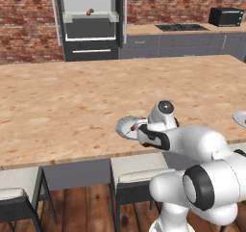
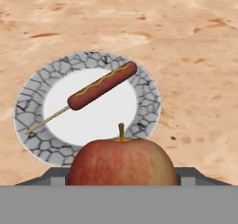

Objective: Pick up the peach and apple from the fridge and place one fruit on each plate on the dining counter.

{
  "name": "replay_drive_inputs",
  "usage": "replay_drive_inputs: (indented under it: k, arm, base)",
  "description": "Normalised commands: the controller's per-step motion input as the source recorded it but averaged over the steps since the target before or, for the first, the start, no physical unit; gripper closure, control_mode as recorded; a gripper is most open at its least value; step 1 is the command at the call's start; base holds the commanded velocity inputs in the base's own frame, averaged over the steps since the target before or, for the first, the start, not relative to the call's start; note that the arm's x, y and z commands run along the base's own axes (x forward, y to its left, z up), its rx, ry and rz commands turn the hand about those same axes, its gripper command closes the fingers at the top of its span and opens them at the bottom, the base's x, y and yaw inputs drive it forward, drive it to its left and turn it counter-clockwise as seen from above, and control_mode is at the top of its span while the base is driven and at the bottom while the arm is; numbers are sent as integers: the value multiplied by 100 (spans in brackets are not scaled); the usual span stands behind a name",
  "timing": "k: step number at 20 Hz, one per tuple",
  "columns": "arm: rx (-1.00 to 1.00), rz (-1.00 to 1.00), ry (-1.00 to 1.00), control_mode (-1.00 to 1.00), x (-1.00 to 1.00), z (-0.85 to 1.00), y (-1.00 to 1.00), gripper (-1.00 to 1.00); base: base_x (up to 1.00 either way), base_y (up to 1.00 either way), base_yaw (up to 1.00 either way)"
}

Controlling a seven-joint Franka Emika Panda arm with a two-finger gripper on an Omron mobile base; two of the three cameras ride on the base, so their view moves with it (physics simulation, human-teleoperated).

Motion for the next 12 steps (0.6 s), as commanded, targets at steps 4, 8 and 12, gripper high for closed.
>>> replay_drive_inputs:
  k: [4, 8, 12]
  arm:
    - [0, 1, 5, -100, 30, -33, 0, 100]
    - [0, 1, 3, -100, 26, -31, 0, 100]
    - [0, 1, 1, -100, 24, -27, 0, 100]
  base:
    - [0, 0, 0]
    - [0, 0, 0]
    - [0, 0, 0]
